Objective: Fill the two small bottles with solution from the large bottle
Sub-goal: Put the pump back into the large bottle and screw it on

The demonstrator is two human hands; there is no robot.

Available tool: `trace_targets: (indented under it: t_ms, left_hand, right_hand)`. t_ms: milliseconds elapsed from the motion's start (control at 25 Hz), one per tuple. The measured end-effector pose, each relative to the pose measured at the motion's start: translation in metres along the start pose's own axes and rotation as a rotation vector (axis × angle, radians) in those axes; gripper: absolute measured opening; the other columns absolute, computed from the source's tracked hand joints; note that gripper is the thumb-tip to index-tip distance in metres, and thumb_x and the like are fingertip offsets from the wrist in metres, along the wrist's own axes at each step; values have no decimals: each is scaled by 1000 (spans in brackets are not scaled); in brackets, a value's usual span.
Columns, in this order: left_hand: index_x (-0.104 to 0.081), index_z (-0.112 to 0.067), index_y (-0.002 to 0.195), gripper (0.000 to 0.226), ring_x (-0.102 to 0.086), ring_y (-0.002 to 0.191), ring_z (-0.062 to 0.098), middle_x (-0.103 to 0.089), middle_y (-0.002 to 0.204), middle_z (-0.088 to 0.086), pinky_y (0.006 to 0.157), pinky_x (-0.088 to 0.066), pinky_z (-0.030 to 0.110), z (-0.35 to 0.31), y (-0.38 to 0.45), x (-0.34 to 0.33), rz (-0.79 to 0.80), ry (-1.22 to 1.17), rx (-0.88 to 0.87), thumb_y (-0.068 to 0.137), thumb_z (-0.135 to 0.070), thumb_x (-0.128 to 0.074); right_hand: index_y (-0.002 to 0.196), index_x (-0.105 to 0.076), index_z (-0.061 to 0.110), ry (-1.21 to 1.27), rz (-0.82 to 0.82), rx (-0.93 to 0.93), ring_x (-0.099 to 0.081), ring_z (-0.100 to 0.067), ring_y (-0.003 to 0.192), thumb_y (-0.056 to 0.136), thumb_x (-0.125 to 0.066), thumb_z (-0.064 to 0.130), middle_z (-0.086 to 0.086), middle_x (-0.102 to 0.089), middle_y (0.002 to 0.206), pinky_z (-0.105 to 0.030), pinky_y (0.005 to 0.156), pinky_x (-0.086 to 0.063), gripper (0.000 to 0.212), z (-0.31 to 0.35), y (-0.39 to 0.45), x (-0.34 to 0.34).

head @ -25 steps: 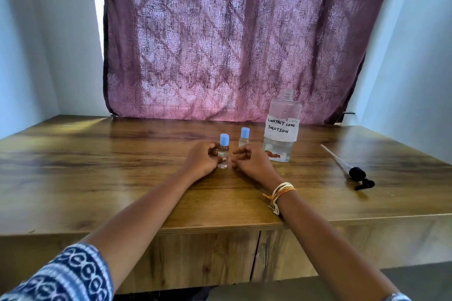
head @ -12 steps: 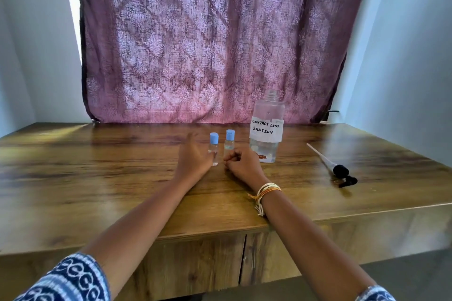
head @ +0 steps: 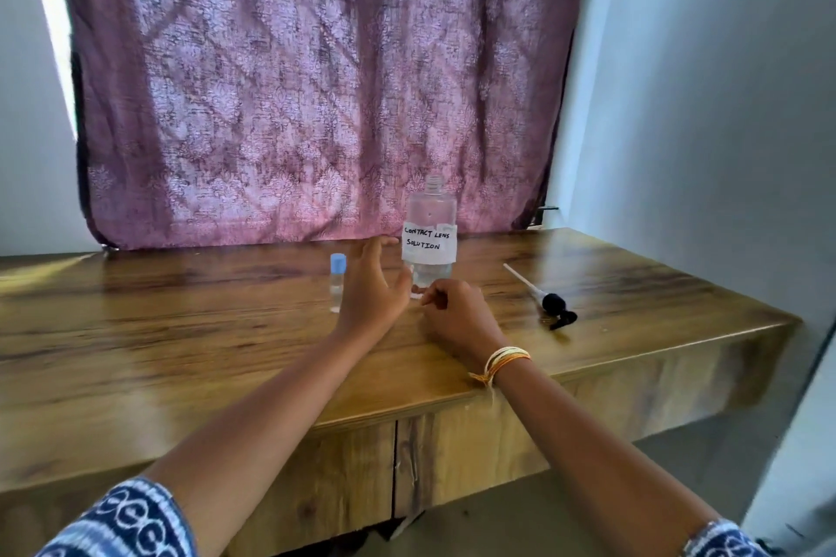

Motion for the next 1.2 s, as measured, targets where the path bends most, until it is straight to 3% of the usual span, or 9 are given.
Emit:
trace_targets:
  t_ms: [120,240,400,480,560,760,960,1080,1200]
  left_hand:
    - [-50,-12,125,43,-51,114,21,-53,119,3,95,-44,31,-10,0,-28,82,-13,34,85,-20,-64]
    - [-45,-8,130,48,-47,119,31,-50,127,14,97,-45,43,-18,2,-50,84,26,56,86,-17,-62]
    - [-41,-10,131,50,-51,112,33,-50,127,15,88,-51,47,-11,12,-62,90,36,65,87,-18,-61]
    - [-40,-10,131,50,-55,104,32,-52,124,14,81,-54,45,-8,15,-64,95,45,58,86,-18,-61]
    - [-41,-9,131,49,-57,102,33,-53,123,15,79,-54,44,-8,16,-63,96,56,54,87,-16,-61]
    - [-42,-10,130,50,-53,111,31,-47,127,16,88,-53,46,-14,22,-54,97,51,71,86,-19,-63]
    - [-44,-8,128,47,-52,112,32,-44,127,18,95,-48,40,-29,47,-37,80,56,22,85,-15,-64]
    - [-45,-7,127,46,-53,109,33,-45,126,19,89,-45,33,-40,66,-26,63,20,14,86,-15,-63]
    - [-45,-5,129,46,-51,112,33,-44,129,20,87,-37,30,-50,85,-16,60,43,-14,88,-17,-61]
  right_hand:
    - [87,-70,22,-234,-119,-20,-66,-27,85,77,-55,14,-2,-73,88,-36,75,-54,20,-25,5,37]
    - [100,-68,21,-455,-275,-124,-58,-34,102,77,-58,18,-9,-67,106,-38,86,-46,26,-58,18,70]
    - [120,-51,10,-554,-205,-482,-52,-42,113,78,-67,30,-19,-51,121,-46,92,-45,49,-100,22,93]
    - [119,-48,7,-524,-182,-511,-55,-41,113,78,-71,37,-21,-55,121,-44,91,-47,55,-111,21,94]
    - [113,-51,5,-525,-201,-447,-59,-41,109,83,-66,31,-22,-63,115,-43,88,-48,42,-113,21,91]
    - [99,-67,9,-169,-330,-447,-66,-35,97,78,-70,23,-17,-71,98,-37,79,-52,25,-99,27,89]
    - [73,-72,4,517,-463,-477,-59,-24,59,75,-76,16,-8,-63,64,-33,64,-55,12,-52,56,108]
    - [68,-57,2,954,-418,-502,-52,-19,52,77,-69,-1,-10,-54,61,-29,50,-51,16,-21,76,128]
    - [75,-60,-4,941,-305,-453,-55,-18,51,76,-68,-7,-15,-58,69,-25,45,-51,9,2,97,147]
Point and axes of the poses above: each hand's wrist, its own y-axis towards the middle knuckle, its own x-axis out of the back of the hand, z = x × y, the point moved 2 cm from there along y, towards the middle knuckle
